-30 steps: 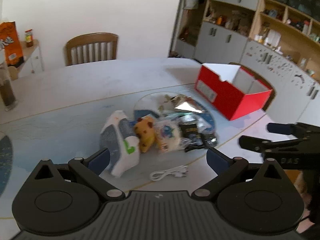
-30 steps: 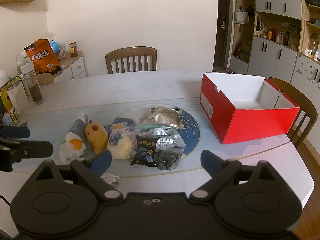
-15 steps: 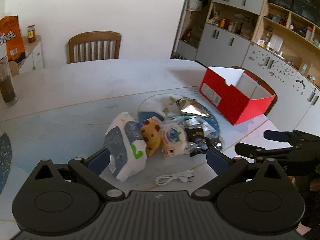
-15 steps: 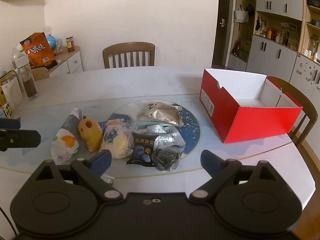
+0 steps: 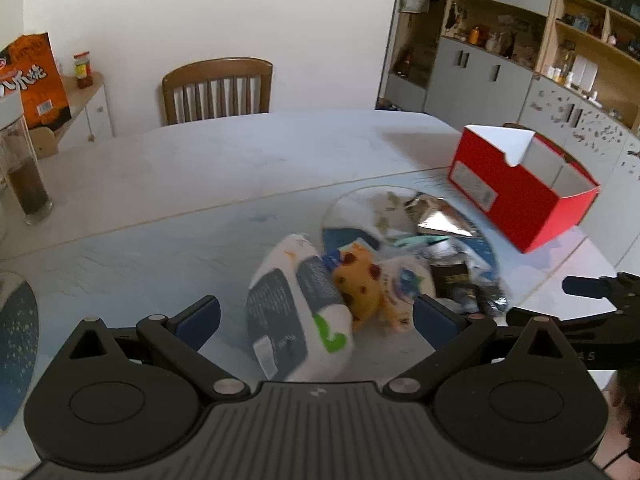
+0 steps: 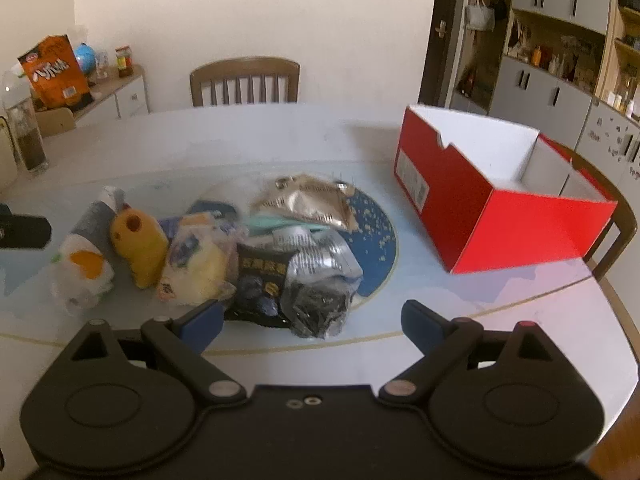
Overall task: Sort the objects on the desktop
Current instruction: 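Reach both tools toward the snack pile on the table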
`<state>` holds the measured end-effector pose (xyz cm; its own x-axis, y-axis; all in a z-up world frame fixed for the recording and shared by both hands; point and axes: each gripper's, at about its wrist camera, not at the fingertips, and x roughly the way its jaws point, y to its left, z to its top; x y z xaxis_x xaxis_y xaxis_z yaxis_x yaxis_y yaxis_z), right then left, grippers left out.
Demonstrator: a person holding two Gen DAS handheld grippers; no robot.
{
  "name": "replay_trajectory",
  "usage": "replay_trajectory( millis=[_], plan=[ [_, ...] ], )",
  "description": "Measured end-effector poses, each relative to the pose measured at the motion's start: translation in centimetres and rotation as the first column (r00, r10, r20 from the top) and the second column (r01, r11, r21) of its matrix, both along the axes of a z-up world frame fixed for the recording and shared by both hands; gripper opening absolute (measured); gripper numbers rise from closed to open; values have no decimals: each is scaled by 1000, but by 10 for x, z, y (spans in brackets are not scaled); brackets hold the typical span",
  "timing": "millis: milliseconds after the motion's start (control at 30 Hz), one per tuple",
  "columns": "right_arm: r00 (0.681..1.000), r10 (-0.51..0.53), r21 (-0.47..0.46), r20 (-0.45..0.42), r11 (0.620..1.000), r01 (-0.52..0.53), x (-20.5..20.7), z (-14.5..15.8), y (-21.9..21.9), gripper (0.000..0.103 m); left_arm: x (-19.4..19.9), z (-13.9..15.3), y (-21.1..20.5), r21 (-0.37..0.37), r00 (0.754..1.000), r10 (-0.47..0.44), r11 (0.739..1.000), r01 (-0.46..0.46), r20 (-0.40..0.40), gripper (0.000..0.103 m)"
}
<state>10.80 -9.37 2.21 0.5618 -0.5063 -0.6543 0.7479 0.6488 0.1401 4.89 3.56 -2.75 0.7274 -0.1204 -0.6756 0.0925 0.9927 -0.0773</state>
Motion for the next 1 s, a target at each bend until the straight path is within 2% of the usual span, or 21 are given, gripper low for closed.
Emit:
replay_trajectory(
  millis=[200, 300, 533, 633, 767, 867, 1000],
  plan=[
    [1000, -23, 15, -16, 1000, 23, 4, -15, -17, 94, 13, -20, -9, 60, 1000, -14, 998, 14, 0, 103],
    [999, -23, 33, -24, 999, 24, 7, -22, -27, 90, 18, -30, -10, 57, 1000, -9, 998, 10, -12, 103],
    [999, -1, 56, -35, 998, 3, 18, -35, -37, 88, 28, -46, -13, 75, 999, -17, 997, 19, -31, 102],
    [999, 7, 65, -40, 998, -4, 22, -38, -40, 82, 30, -49, -12, 76, 999, -13, 997, 15, -35, 102],
    [999, 12, 67, -40, 998, -10, 25, -41, -43, 81, 33, -54, -9, 75, 999, -11, 997, 14, -38, 102],
    [998, 21, 74, -57, 997, -17, 29, -44, -44, 73, 34, -57, -8, 73, 999, -21, 997, 25, -42, 99],
    [998, 31, 83, -59, 996, -26, 31, -47, -44, 69, 34, -58, -7, 68, 998, -37, 997, 40, -48, 92]
  ],
)
